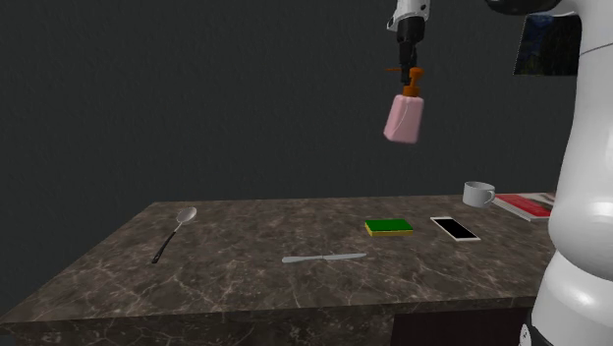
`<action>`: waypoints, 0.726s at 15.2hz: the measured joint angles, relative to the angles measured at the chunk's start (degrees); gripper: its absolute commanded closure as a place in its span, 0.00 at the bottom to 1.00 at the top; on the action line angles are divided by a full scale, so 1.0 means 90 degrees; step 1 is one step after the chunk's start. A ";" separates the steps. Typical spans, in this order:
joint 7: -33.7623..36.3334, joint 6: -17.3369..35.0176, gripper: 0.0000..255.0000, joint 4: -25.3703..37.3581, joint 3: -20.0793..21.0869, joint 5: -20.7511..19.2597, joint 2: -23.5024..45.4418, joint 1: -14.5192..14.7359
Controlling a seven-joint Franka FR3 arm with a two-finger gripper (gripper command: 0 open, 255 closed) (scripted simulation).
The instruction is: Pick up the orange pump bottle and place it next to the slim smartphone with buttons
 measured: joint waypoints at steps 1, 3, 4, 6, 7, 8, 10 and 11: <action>-0.0201 -0.0031 1.00 0.0145 -0.0080 0.0050 0.0143 -0.0144; -0.0550 -0.0239 1.00 0.0671 -0.0213 0.0214 0.0524 -0.0456; -0.0753 -0.0319 1.00 0.0955 -0.0280 0.0319 0.0761 -0.0659; -0.1083 -0.0662 1.00 0.1792 -0.0364 0.0591 0.1319 -0.1119; -0.1169 -0.0607 1.00 0.1728 -0.0382 0.0588 0.1331 -0.1163; -0.1225 -0.0525 1.00 0.1649 -0.0395 0.0579 0.1335 -0.1188; -0.1235 -0.0288 1.00 0.1303 -0.0401 0.0508 0.1219 -0.1105; -0.1238 -0.0133 1.00 0.1060 -0.0404 0.0455 0.1126 -0.1046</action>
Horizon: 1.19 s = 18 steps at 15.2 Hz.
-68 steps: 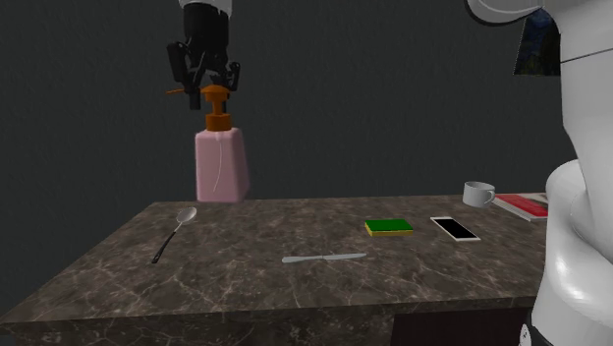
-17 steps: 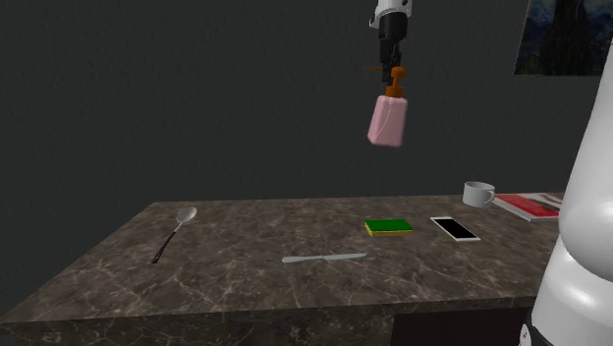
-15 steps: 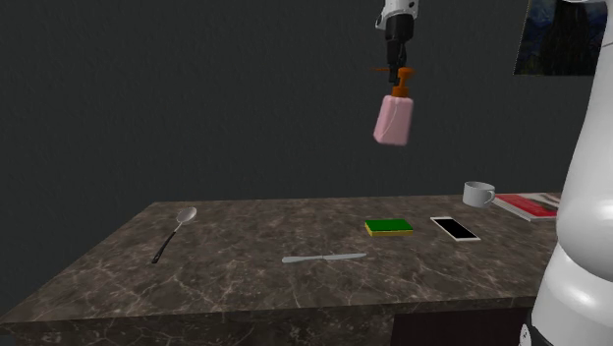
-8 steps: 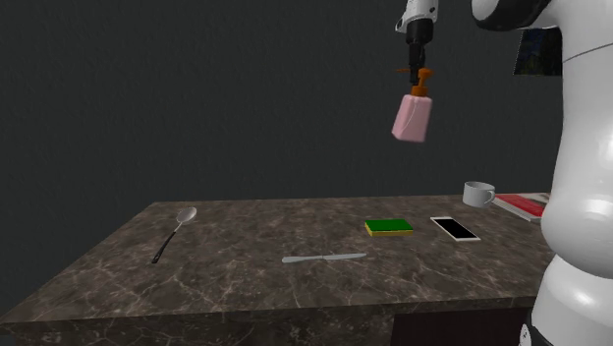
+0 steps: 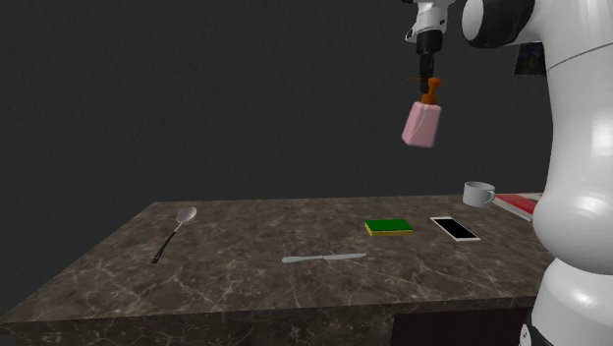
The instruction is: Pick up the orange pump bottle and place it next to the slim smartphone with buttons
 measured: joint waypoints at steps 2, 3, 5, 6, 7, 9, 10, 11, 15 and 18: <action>0.0009 0.0223 1.00 -0.0322 0.0001 -0.0061 -0.0107 0.0077; 0.0019 0.0371 1.00 -0.0540 0.0002 -0.0105 -0.0186 0.0130; 0.0043 0.0599 1.00 -0.0892 0.0008 -0.0177 -0.0323 0.0216; 0.0051 0.0718 1.00 -0.1068 0.0011 -0.0212 -0.0386 0.0253; 0.0050 0.0840 1.00 -0.1228 0.0012 -0.0235 -0.0427 0.0277; 0.0064 0.1046 1.00 -0.1513 0.0019 -0.0282 -0.0517 0.0331; 0.0074 0.1146 1.00 -0.1659 0.0023 -0.0307 -0.0569 0.0359; 0.0068 0.1255 1.00 -0.1805 0.0023 -0.0329 -0.0612 0.0375; 0.0102 0.1664 1.00 -0.2295 0.0044 -0.0376 -0.0704 0.0452; 0.0082 0.1954 1.00 -0.2630 0.0045 -0.0402 -0.0753 0.0473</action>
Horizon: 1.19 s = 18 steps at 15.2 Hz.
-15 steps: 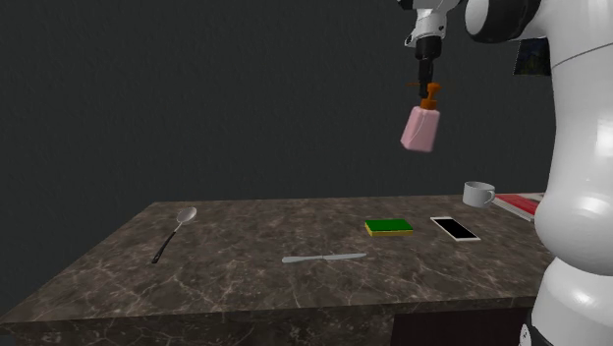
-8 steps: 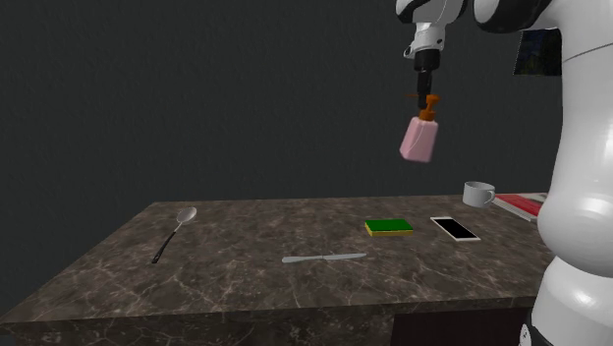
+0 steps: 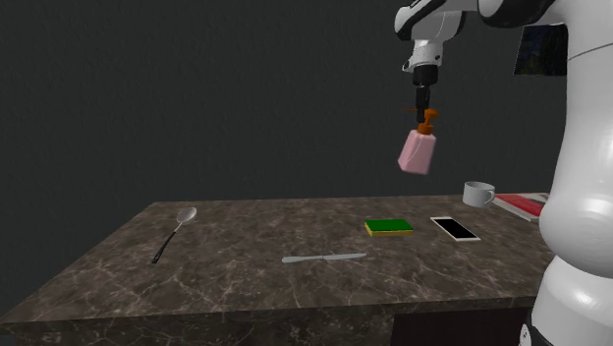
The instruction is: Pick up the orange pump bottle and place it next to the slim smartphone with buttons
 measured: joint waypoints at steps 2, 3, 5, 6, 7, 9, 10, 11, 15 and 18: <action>-0.0005 0.0161 1.00 -0.0197 0.0001 -0.0019 -0.0042 0.0016; 0.0008 0.0265 1.00 -0.0328 0.0007 -0.0033 -0.0073 0.0037; 0.0011 0.0414 1.00 -0.0488 0.0014 -0.0038 -0.0086 0.0053; 0.0011 0.0516 1.00 -0.0609 0.0017 -0.0046 -0.0106 0.0063; 0.0022 0.0619 1.00 -0.0726 0.0024 -0.0053 -0.0124 0.0080; -0.0002 0.0792 1.00 -0.0897 0.0023 -0.0050 -0.0119 0.0079; -0.0002 0.0852 1.00 -0.0958 0.0025 -0.0049 -0.0120 0.0083; -0.0012 0.0948 1.00 -0.1050 0.0026 -0.0045 -0.0115 0.0084; -0.0029 0.1286 1.00 -0.1340 0.0042 -0.0012 -0.0059 0.0096; -0.0047 0.1534 1.00 -0.1600 0.0046 -0.0012 -0.0071 0.0106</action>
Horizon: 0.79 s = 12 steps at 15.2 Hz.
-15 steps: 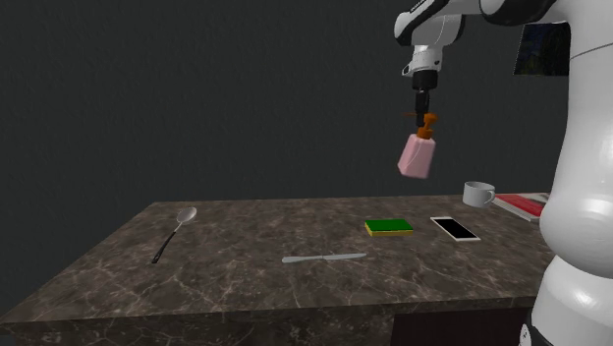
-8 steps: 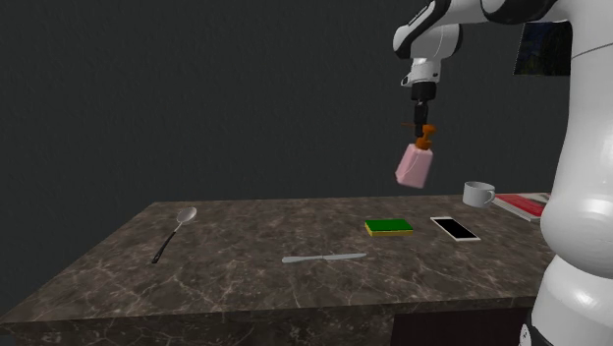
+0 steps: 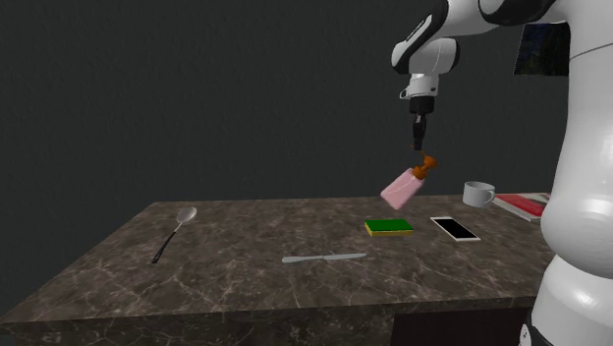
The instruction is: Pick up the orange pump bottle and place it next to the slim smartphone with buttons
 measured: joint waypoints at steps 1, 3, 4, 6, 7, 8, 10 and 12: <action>-0.0004 0.0059 1.00 -0.0044 0.0003 0.0010 0.0017 0.0001; -0.0017 0.0224 1.00 -0.0158 0.0016 0.0043 0.0075 0.0003; -0.0027 0.0323 1.00 -0.0260 0.0018 0.0045 0.0073 0.0006; -0.0041 0.0493 1.00 -0.0371 0.0020 0.0068 0.0088 0.0006; -0.0056 0.0543 1.00 -0.0386 0.0018 0.0081 0.0105 -0.0002; -0.0066 0.0622 1.00 -0.0437 0.0020 0.0096 0.0122 -0.0004; -0.0078 0.0799 1.00 -0.0550 0.0037 0.0140 0.0198 0.0001; -0.0104 0.0965 1.00 -0.0678 0.0041 0.0164 0.0234 -0.0002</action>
